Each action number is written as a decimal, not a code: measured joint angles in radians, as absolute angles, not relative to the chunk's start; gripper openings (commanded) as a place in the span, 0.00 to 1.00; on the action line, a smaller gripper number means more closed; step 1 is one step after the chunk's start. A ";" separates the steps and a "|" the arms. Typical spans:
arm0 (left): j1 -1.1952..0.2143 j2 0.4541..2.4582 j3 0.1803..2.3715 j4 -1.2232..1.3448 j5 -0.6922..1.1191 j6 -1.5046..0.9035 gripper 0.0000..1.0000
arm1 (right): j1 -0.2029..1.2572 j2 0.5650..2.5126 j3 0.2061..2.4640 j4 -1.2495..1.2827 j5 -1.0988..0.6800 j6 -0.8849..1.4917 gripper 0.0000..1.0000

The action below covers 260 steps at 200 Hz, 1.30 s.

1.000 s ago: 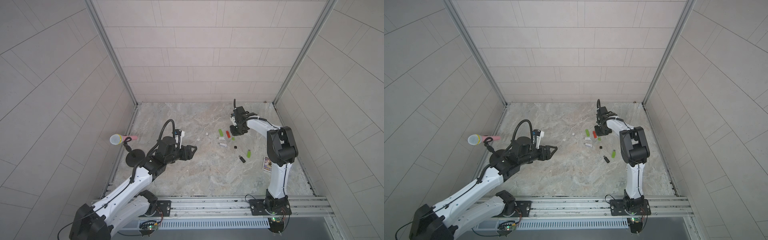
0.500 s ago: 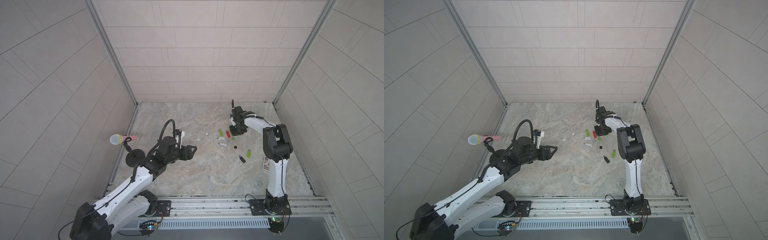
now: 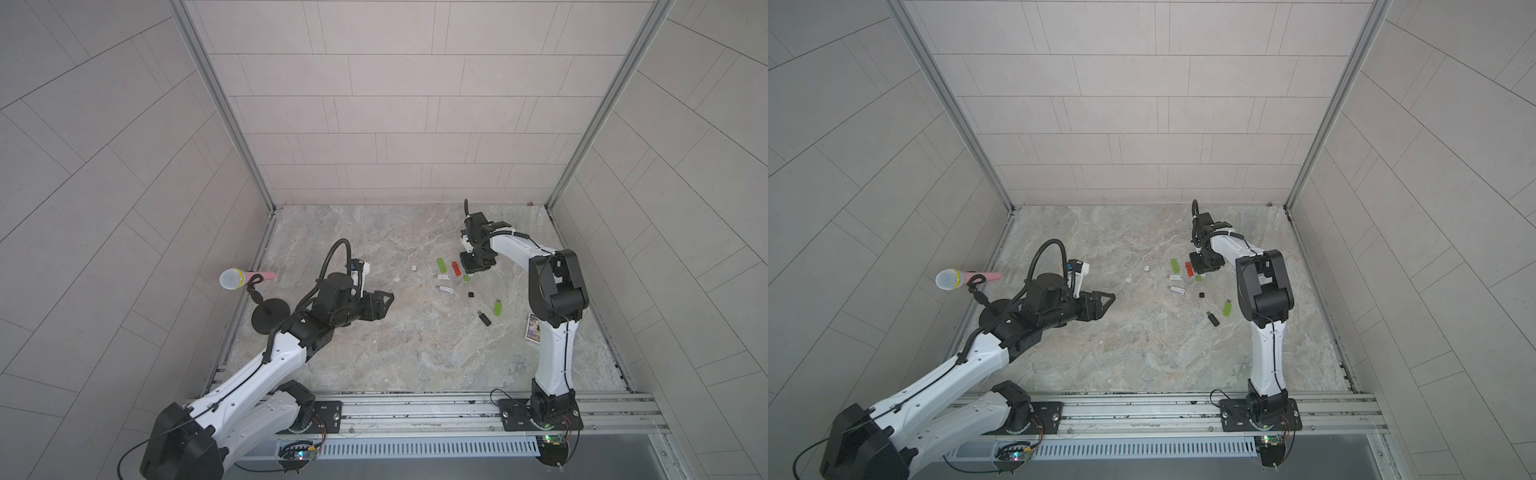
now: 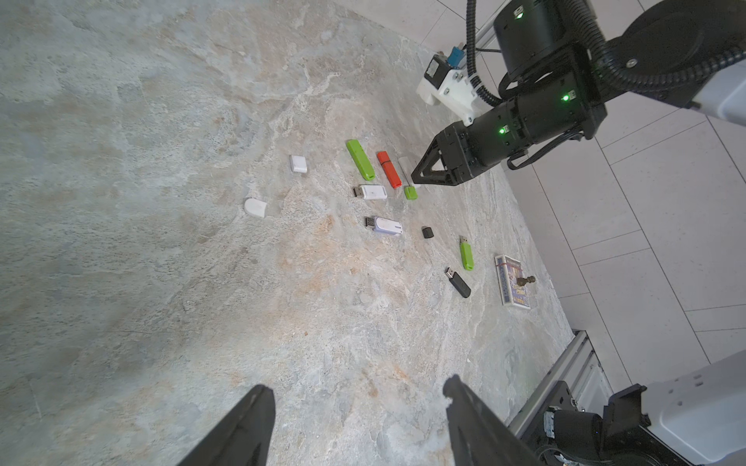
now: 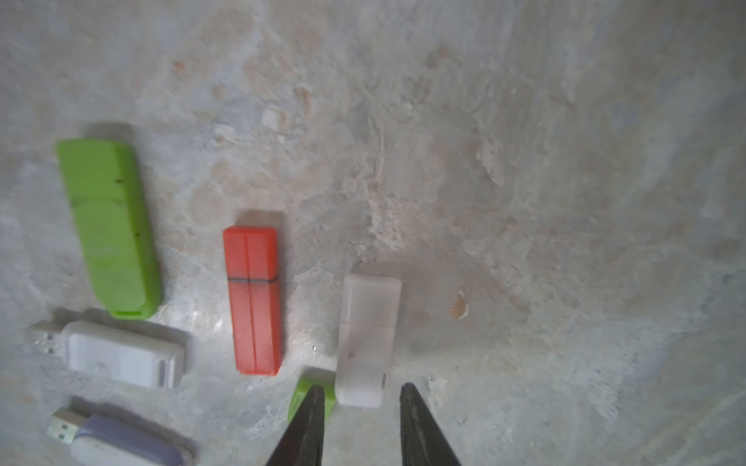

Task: Close the usb drive cover
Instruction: Place the USB drive at the center of the board, then move the cover to the center of the board.

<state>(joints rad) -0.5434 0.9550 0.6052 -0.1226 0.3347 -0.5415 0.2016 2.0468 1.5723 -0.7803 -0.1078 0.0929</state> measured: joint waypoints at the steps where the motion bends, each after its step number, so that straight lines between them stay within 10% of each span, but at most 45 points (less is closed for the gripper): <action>1: -0.543 0.955 0.605 -0.123 0.334 -0.542 0.74 | 0.202 2.043 1.571 -0.780 -0.109 0.091 0.36; 91: -0.529 0.954 0.605 -0.158 0.266 -0.546 0.76 | 0.383 1.909 1.516 -0.780 -0.170 -0.058 0.38; 260: -0.350 1.063 0.605 -0.296 0.274 -0.593 0.82 | 0.646 2.297 1.969 -0.822 -0.198 -0.115 0.45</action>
